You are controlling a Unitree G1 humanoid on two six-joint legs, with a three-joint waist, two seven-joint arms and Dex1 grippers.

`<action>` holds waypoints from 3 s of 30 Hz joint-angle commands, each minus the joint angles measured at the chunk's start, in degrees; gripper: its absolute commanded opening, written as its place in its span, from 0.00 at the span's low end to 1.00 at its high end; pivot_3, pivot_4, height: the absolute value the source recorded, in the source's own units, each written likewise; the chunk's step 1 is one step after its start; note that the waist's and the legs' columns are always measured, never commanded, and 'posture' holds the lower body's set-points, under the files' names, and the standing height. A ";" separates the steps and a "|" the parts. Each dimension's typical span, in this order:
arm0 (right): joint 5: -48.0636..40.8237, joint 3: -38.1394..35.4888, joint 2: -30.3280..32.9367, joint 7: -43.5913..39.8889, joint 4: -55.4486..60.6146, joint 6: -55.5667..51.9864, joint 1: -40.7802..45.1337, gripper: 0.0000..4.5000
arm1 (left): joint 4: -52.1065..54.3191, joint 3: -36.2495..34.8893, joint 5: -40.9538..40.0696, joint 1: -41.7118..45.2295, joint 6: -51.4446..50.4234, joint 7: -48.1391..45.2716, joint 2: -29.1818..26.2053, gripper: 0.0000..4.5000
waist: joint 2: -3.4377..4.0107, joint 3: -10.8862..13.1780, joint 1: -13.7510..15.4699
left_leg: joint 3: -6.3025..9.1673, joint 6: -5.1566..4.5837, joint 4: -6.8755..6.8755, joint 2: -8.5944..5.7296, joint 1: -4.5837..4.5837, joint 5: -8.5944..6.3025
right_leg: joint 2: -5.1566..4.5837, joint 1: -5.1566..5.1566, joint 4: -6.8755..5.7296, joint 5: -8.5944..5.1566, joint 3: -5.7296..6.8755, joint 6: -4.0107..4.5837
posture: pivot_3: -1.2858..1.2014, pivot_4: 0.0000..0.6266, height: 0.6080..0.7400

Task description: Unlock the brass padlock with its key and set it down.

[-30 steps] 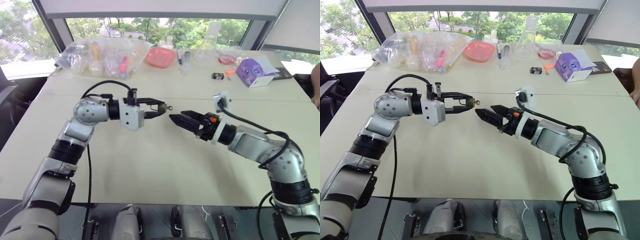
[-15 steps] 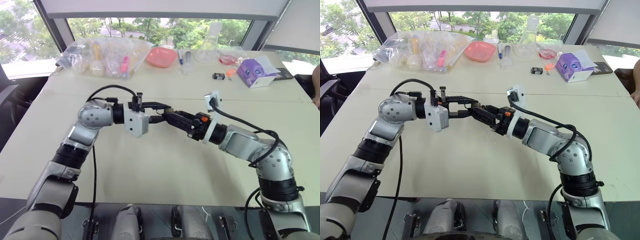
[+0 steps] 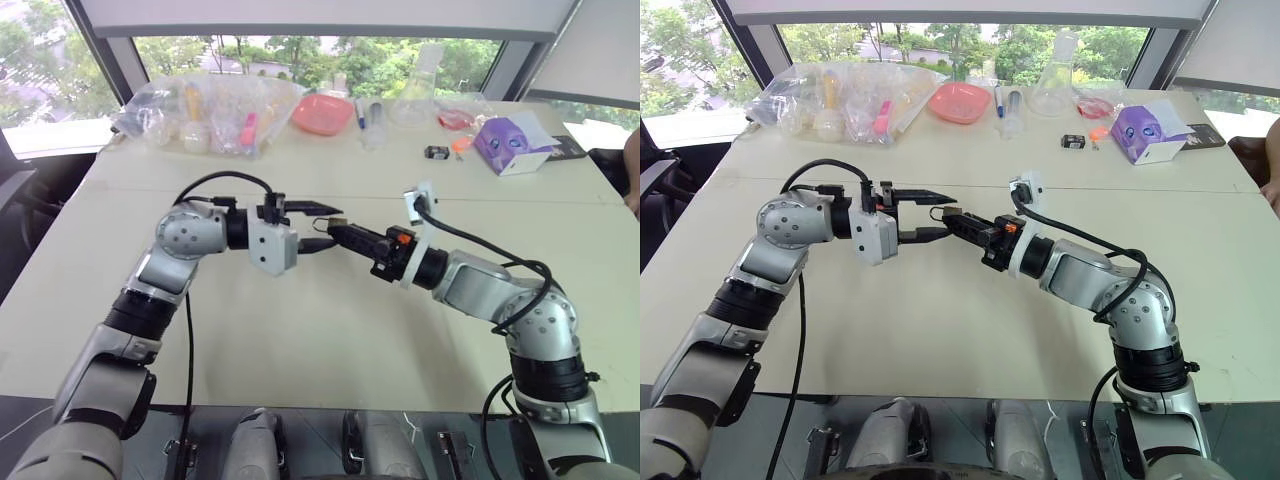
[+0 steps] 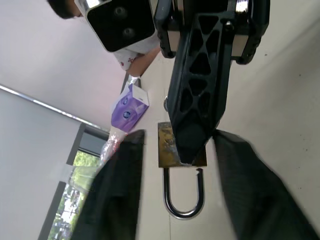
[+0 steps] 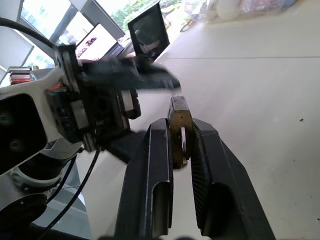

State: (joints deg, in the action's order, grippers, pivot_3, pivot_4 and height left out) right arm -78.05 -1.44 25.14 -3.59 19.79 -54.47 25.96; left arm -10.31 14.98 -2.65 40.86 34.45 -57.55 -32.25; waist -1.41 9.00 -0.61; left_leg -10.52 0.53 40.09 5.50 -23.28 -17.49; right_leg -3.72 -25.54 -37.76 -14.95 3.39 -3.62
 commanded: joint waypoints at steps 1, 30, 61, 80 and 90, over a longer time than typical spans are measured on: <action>0.15 -1.65 -0.69 0.24 0.56 0.47 1.47 0.00 | 2.03 -1.71 0.28 0.49 -0.75 2.03 0.24 0.95 | 0.00 0.00 0.01 | 0.00 0.00 0.00 0.00 0.00 0.00 | 0.00 0.00 0.00 0.00 0.00 0.00 | 0.52 0.24 1.00; -0.36 -4.74 -0.82 -1.53 1.78 -1.16 2.66 0.00 | 13.34 -12.30 -24.56 -2.24 -59.78 5.32 1.19 0.98 | 0.00 0.00 -0.09 | 0.02 0.05 -0.01 0.01 0.03 0.03 | 0.03 0.00 -0.03 0.00 -0.03 0.00 | 0.52 0.24 1.00; -2.13 -4.42 -1.15 1.69 2.20 -2.57 -0.02 0.00 | 11.20 -13.48 -20.53 -2.36 -56.92 7.22 5.13 0.98 | 0.00 0.00 -0.04 | 0.03 0.05 -0.02 0.00 0.01 0.03 | 0.01 0.00 -0.02 0.00 -0.03 0.00 | 0.52 0.24 1.00; -3.43 -8.47 -7.46 17.63 -29.70 -10.67 7.31 0.00 | 29.27 -17.82 -31.65 -17.80 -74.39 4.60 -6.02 0.98 | 0.05 0.03 -0.27 | 0.00 0.07 -0.05 0.02 0.04 0.03 | -0.01 -0.01 -0.03 0.00 -0.05 0.00 | 0.52 0.24 1.00; 4.31 -7.21 -5.72 16.65 -26.65 -14.77 7.11 0.99 | 31.86 -18.60 -32.95 -21.66 -75.46 6.12 -7.19 1.00 | 0.16 -0.10 -0.22 | 0.01 0.08 -0.06 0.03 0.16 0.04 | -0.02 0.11 -0.03 0.00 -0.05 0.01 | 0.52 0.24 1.00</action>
State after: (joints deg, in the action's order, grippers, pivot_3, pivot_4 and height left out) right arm -78.83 -10.27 16.40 13.84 -10.55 -68.47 34.04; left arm 19.27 -1.63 -34.51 19.71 -41.13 -51.75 -38.78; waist -1.25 8.91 -0.84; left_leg -10.51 0.61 40.03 5.53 -23.11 -17.45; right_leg -3.74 -25.43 -37.80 -14.95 3.34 -3.61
